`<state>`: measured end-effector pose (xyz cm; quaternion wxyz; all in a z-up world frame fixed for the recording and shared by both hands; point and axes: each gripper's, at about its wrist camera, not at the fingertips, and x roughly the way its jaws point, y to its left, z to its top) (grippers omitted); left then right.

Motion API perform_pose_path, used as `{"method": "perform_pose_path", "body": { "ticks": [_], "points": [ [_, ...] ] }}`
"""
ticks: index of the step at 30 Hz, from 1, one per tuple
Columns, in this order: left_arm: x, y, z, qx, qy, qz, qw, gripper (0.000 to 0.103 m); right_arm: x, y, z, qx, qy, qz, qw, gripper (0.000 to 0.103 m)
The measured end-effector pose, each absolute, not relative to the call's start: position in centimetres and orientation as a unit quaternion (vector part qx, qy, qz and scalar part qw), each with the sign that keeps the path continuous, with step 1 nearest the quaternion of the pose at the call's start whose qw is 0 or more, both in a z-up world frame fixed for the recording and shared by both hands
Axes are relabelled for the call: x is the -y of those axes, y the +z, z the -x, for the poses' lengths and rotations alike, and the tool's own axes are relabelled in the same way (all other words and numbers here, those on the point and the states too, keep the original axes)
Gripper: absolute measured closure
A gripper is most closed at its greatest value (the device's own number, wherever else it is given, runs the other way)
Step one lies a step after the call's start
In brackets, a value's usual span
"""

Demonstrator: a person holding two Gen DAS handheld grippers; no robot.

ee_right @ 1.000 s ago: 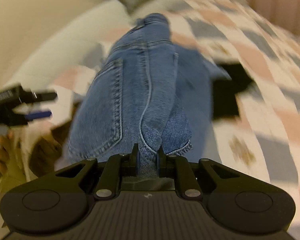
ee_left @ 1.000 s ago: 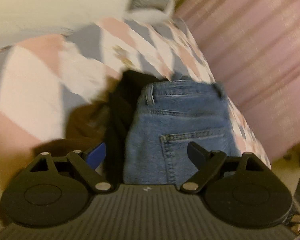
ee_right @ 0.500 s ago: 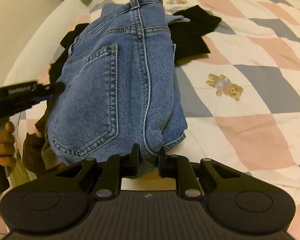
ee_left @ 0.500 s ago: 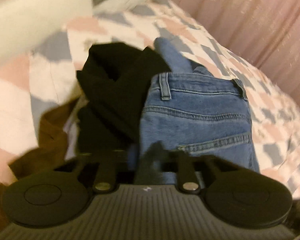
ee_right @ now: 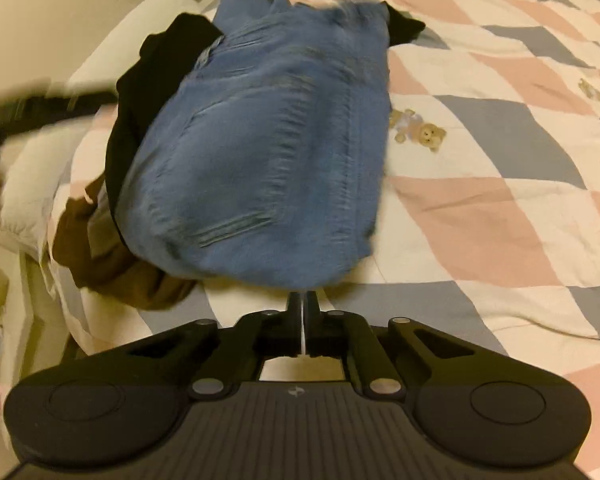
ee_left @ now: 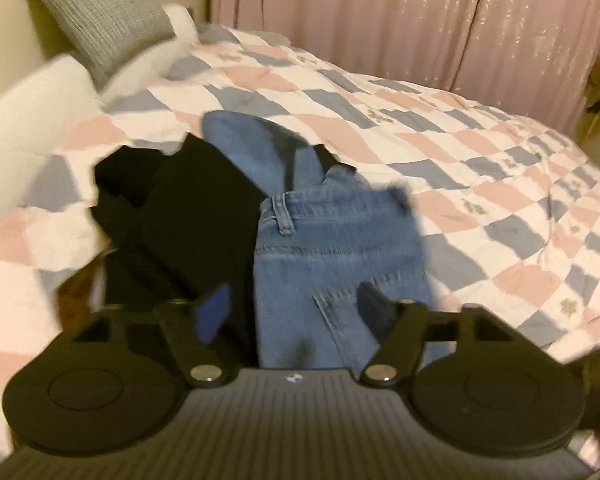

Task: Fold clothes
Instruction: 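Lift the jeans off the pile with both grippers and shake them out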

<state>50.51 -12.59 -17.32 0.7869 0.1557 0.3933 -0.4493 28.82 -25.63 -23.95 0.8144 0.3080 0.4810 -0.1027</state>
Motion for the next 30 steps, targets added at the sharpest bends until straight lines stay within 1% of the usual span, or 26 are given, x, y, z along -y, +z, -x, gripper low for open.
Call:
{"method": "perform_pose_path", "body": {
  "ticks": [2,6,8,11,12,15,16,18,19,20,21,23,24,30],
  "points": [
    [14.8,-19.4,-52.7,-0.423,-0.430,-0.173,0.779,0.036,25.9,-24.3,-28.7,-0.478,-0.114,-0.321,0.809,0.089],
    [17.2,-22.3,-55.1,-0.472,-0.451,-0.138,0.745,0.037,26.9,-23.9,-26.9,-0.457,-0.143,-0.344,0.808,0.086],
    [17.8,-22.8,-55.0,-0.488,-0.464,-0.099,0.732,0.037,27.6,-24.2,-25.5,-0.455,-0.169,-0.355,0.799,0.084],
    [18.1,-22.1,-53.7,-0.493,-0.482,-0.044,0.723,0.037,29.0,-24.6,-23.3,-0.456,-0.212,-0.373,0.780,0.079],
    [18.1,-21.9,-53.0,-0.493,-0.486,-0.032,0.721,0.037,29.6,-24.6,-22.6,-0.455,-0.227,-0.380,0.773,0.076],
    [17.7,-21.5,-50.6,-0.500,-0.489,-0.030,0.714,0.037,31.7,-22.8,-20.8,-0.423,-0.258,-0.381,0.781,0.073],
    [17.6,-21.6,-49.8,-0.507,-0.489,-0.032,0.710,0.037,32.5,-22.0,-20.6,-0.411,-0.265,-0.373,0.788,0.071],
    [17.4,-21.5,-47.5,-0.510,-0.492,-0.050,0.704,0.037,34.1,-20.6,-20.5,-0.392,-0.278,-0.356,0.801,0.060],
    [17.5,-21.4,-46.7,-0.508,-0.494,-0.057,0.703,0.037,35.1,-20.1,-20.7,-0.385,-0.282,-0.351,0.806,0.059],
    [17.6,-21.3,-45.7,-0.509,-0.500,-0.063,0.698,0.037,36.3,-19.8,-20.9,-0.377,-0.285,-0.349,0.809,0.056],
    [17.6,-21.3,-44.6,-0.511,-0.505,-0.065,0.692,0.037,37.5,-19.7,-21.1,-0.372,-0.288,-0.352,0.810,0.050],
    [17.8,-21.6,-43.0,-0.517,-0.505,-0.066,0.688,0.037,40.4,-20.3,-21.7,-0.362,-0.292,-0.367,0.806,0.043],
    [17.8,-21.9,-42.0,-0.523,-0.502,-0.068,0.685,0.037,42.0,-20.9,-21.8,-0.357,-0.296,-0.375,0.802,0.041],
    [16.7,-24.5,-37.7,-0.560,-0.458,-0.088,0.685,0.037,50.3,-28.0,-20.6,-0.373,-0.327,-0.453,0.741,0.040]
  ]
}}
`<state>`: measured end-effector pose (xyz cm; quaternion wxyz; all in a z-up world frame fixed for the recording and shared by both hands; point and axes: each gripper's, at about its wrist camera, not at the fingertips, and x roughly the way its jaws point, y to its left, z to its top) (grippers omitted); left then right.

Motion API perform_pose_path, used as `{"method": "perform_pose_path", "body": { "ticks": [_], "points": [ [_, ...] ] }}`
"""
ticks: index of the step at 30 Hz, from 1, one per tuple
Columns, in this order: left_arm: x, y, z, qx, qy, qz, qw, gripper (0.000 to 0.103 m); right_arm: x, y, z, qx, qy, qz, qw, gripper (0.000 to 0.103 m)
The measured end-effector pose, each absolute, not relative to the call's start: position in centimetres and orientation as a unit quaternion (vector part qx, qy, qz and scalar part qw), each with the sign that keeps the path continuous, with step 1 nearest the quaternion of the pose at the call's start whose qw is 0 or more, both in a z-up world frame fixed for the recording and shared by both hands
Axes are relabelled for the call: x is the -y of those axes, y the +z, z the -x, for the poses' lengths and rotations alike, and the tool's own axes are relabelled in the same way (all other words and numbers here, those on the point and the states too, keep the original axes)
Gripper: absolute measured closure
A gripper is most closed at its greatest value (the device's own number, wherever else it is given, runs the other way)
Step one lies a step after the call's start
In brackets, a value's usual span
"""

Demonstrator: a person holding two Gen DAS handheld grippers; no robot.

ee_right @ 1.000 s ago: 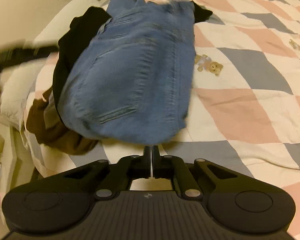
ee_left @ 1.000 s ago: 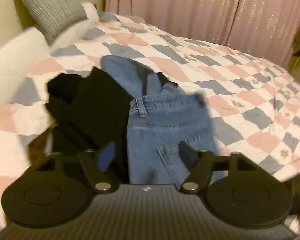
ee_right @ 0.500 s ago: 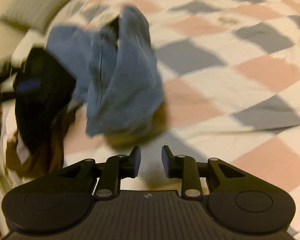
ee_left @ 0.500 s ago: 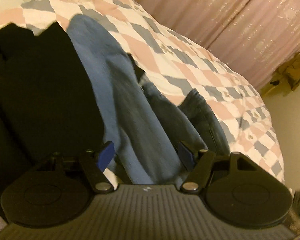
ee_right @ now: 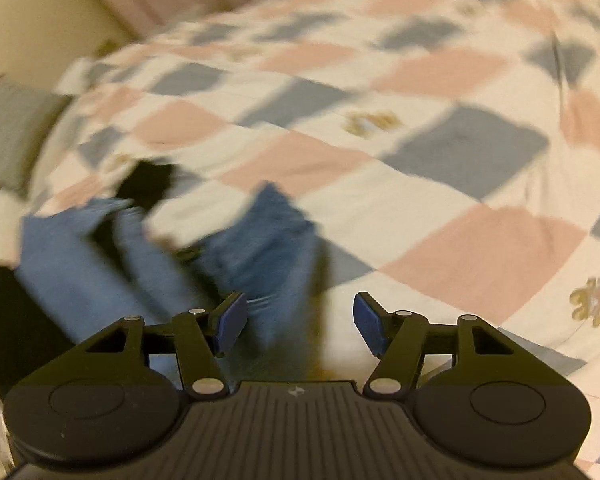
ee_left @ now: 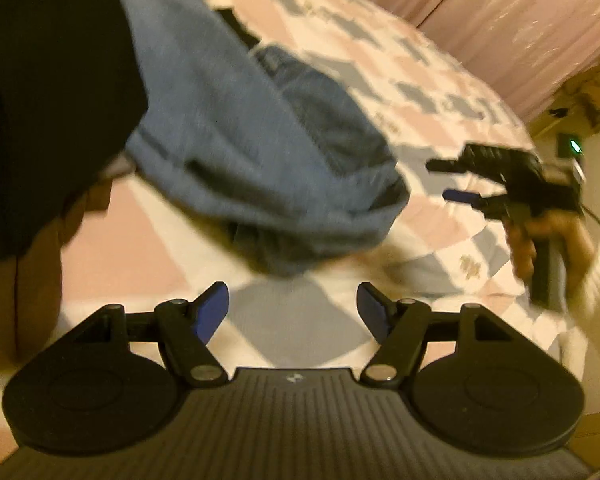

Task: Fold clothes
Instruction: 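Lift the jeans off the pile with both grippers and shake them out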

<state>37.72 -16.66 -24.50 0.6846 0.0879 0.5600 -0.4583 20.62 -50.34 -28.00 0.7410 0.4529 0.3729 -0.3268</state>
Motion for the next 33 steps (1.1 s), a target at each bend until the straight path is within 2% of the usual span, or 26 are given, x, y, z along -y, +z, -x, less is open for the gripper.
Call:
{"method": "perform_pose_path", "body": {
  "ticks": [7,8,9,10,14,18,22,23,25,27,28,30,33],
  "points": [
    [15.2,-26.8,-32.8,-0.582,-0.404,-0.097,0.699,0.037,54.9,-35.8,-23.8,-0.382,-0.271,-0.521,0.714,0.040],
    [15.2,-27.0,-32.0,-0.581,-0.399,-0.101,0.702,0.037,54.7,-36.5,-24.1,-0.384,-0.253,-0.528,0.714,0.064],
    [15.2,-27.0,-31.2,-0.579,-0.395,-0.105,0.706,0.037,54.4,-36.9,-24.1,-0.386,-0.241,-0.531,0.715,0.096],
    [15.2,-26.9,-30.3,-0.576,-0.391,-0.106,0.710,0.037,53.9,-36.6,-23.8,-0.385,-0.244,-0.527,0.718,0.098],
    [15.1,-25.8,-27.3,-0.564,-0.379,-0.102,0.726,0.037,51.0,-33.5,-19.0,-0.333,-0.235,-0.553,0.727,0.099],
    [14.9,-23.6,-24.5,-0.548,-0.369,-0.097,0.745,0.037,43.6,-28.6,-12.0,-0.301,-0.227,-0.560,0.738,0.100],
    [13.4,-21.7,-21.1,-0.539,-0.357,-0.106,0.756,0.037,34.0,-25.9,-5.6,-0.331,-0.177,-0.563,0.736,0.098],
    [13.0,-21.7,-20.3,-0.545,-0.351,-0.109,0.753,0.037,31.8,-25.9,-4.1,-0.353,-0.153,-0.563,0.731,0.096],
    [12.4,-22.1,-18.9,-0.562,-0.342,-0.113,0.745,0.036,29.5,-26.2,-1.5,-0.392,-0.124,-0.559,0.720,0.084],
    [12.2,-22.8,-17.6,-0.584,-0.333,-0.117,0.731,0.036,28.8,-26.5,1.5,-0.426,-0.108,-0.554,0.707,0.082],
    [12.5,-23.4,-17.0,-0.593,-0.339,-0.117,0.721,0.036,29.4,-26.3,3.2,-0.427,-0.115,-0.554,0.706,0.081],
    [13.1,-24.7,-15.7,-0.609,-0.351,-0.122,0.701,0.033,30.9,-26.0,6.6,-0.428,-0.143,-0.548,0.705,0.071],
    [14.0,-27.6,-14.0,-0.630,-0.354,-0.125,0.679,0.031,33.3,-25.3,10.8,-0.424,-0.214,-0.526,0.705,0.068]
  ]
}}
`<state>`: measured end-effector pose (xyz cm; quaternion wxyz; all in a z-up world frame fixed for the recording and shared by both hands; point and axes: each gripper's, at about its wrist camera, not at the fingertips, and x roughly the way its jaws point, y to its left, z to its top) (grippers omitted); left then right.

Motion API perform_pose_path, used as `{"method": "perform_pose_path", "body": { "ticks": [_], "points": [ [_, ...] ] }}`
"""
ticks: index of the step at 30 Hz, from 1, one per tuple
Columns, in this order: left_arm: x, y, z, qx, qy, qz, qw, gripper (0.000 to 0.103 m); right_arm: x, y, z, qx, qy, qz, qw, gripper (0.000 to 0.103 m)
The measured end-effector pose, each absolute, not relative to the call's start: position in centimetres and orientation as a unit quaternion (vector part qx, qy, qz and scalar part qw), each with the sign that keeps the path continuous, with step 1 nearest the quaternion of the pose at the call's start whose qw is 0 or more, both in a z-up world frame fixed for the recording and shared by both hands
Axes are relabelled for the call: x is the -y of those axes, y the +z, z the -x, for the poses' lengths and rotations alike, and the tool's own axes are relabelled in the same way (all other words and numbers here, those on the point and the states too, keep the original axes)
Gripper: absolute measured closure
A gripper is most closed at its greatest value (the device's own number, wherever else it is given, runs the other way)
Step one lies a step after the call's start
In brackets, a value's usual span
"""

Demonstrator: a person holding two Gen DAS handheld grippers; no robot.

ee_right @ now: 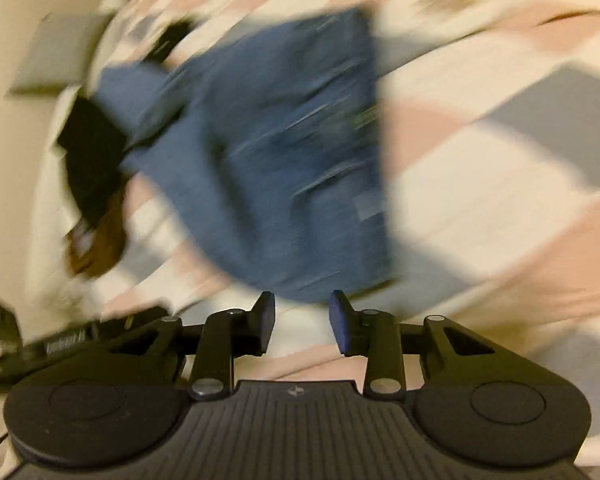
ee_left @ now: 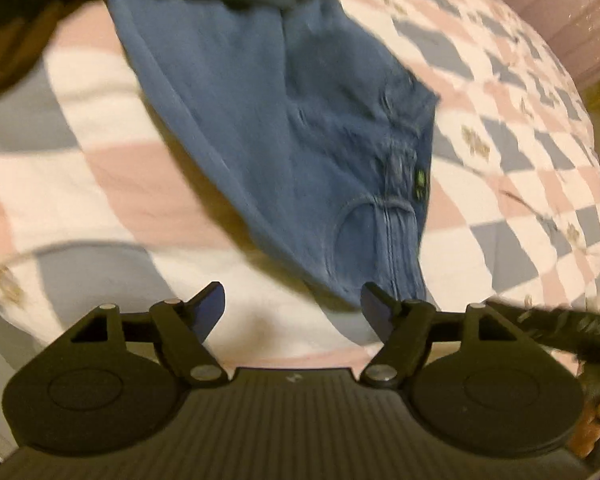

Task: Fold clothes
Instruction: 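Lift the jeans off the pile with both grippers and shake them out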

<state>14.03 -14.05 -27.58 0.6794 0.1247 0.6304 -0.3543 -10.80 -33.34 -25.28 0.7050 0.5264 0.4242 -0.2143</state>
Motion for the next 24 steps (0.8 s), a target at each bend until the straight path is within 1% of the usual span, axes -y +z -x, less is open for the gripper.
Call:
{"method": "perform_pose_path", "body": {
  "ticks": [3,6,8,10,11,16,18,20,22,23,24],
  "points": [
    [14.3,-31.4,-13.1,-0.661,-0.338,-0.098,0.662,0.031,35.0,-25.1,14.2,-0.402,-0.286,-0.534,0.687,0.067],
    [14.2,-34.8,-12.3,-0.703,-0.310,-0.029,0.639,0.031,35.1,-25.2,16.3,-0.382,-0.320,-0.552,0.669,0.066],
    [14.1,-36.0,-11.4,-0.710,-0.293,0.025,0.640,0.031,35.0,-25.4,17.1,-0.382,-0.325,-0.556,0.663,0.066],
    [14.1,-36.6,-10.7,-0.707,-0.275,0.077,0.647,0.031,35.1,-25.5,17.1,-0.396,-0.310,-0.547,0.668,0.064],
    [14.2,-37.0,-10.4,-0.705,-0.264,0.099,0.651,0.031,35.4,-25.7,17.0,-0.407,-0.299,-0.540,0.674,0.062],
    [14.0,-39.8,-8.9,-0.680,-0.166,0.230,0.676,0.032,38.3,-27.7,15.4,-0.460,-0.222,-0.502,0.698,0.061],
    [14.3,-41.0,-7.8,-0.667,-0.137,0.267,0.682,0.032,40.4,-28.9,14.5,-0.473,-0.185,-0.479,0.716,0.061],
    [15.0,-41.8,-6.0,-0.649,-0.125,0.281,0.696,0.033,43.1,-30.3,13.0,-0.490,-0.156,-0.445,0.733,0.061],
    [15.8,-42.3,-4.4,-0.634,-0.121,0.288,0.708,0.037,46.2,-31.5,10.8,-0.491,-0.132,-0.420,0.752,0.059],
    [16.3,-42.2,-3.7,-0.624,-0.122,0.286,0.717,0.050,47.8,-32.0,9.4,-0.489,-0.119,-0.410,0.761,0.059],
    [16.6,-42.3,-3.2,-0.611,-0.131,0.289,0.725,0.074,49.3,-32.5,7.9,-0.483,-0.107,-0.401,0.771,0.059]
  ]
}}
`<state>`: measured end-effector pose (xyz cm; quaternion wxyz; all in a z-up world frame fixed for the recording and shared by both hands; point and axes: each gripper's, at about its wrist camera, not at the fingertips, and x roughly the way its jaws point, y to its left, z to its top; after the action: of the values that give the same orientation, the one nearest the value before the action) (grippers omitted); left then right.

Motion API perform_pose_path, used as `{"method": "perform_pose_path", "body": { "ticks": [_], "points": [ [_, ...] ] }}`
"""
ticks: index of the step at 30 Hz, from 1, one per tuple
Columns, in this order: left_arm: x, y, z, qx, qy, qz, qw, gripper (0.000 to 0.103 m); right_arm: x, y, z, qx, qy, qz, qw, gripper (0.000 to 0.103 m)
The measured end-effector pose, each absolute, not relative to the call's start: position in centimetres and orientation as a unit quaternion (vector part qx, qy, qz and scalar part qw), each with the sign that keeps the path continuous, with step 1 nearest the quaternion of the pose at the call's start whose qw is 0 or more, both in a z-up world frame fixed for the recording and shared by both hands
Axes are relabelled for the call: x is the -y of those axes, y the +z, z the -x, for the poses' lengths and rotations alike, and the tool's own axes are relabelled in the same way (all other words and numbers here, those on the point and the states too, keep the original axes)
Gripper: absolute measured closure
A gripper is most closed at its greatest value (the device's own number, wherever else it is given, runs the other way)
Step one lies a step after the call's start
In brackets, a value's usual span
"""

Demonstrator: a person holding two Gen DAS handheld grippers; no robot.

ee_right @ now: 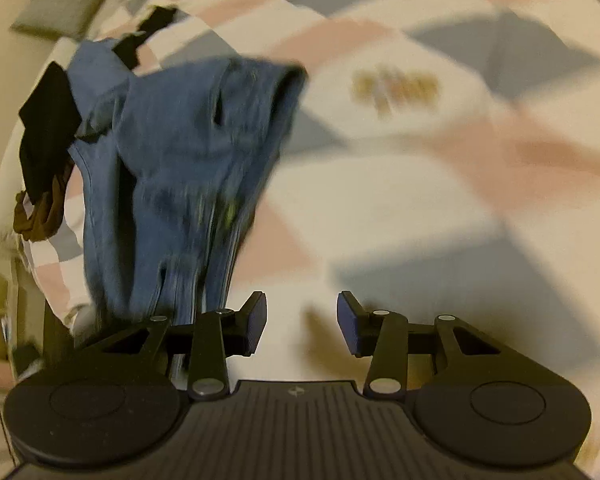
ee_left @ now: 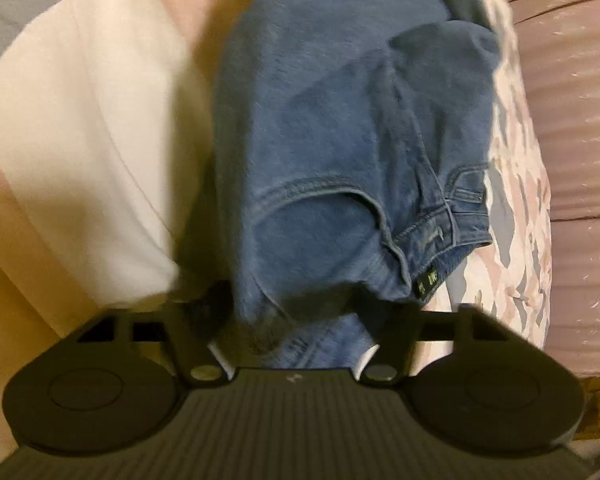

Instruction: Fold clothes

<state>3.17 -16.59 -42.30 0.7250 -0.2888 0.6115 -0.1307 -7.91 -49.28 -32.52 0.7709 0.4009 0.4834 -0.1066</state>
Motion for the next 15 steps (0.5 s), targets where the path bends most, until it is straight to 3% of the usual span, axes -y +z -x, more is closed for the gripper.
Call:
{"method": "perform_pose_path", "body": {
  "ticks": [1,2,5,15],
  "points": [
    [16.7,-42.5,-3.1,-0.606,-0.135,0.298,0.725,0.080,50.9,-33.0,6.2,-0.476,-0.092,-0.393,0.782,0.059],
    [16.4,-42.5,-3.0,-0.603,-0.127,0.307,0.725,0.098,52.5,-33.5,4.4,-0.467,-0.084,-0.391,0.789,0.059],
    [15.2,-42.2,-2.6,-0.587,-0.137,0.322,0.730,0.097,57.1,-35.6,-0.4,-0.431,-0.073,-0.420,0.795,0.042],
    [13.0,-42.8,-3.1,-0.574,-0.166,0.335,0.728,0.093,60.8,-42.9,-6.0,-0.382,-0.046,-0.518,0.764,0.032]
  ]
}}
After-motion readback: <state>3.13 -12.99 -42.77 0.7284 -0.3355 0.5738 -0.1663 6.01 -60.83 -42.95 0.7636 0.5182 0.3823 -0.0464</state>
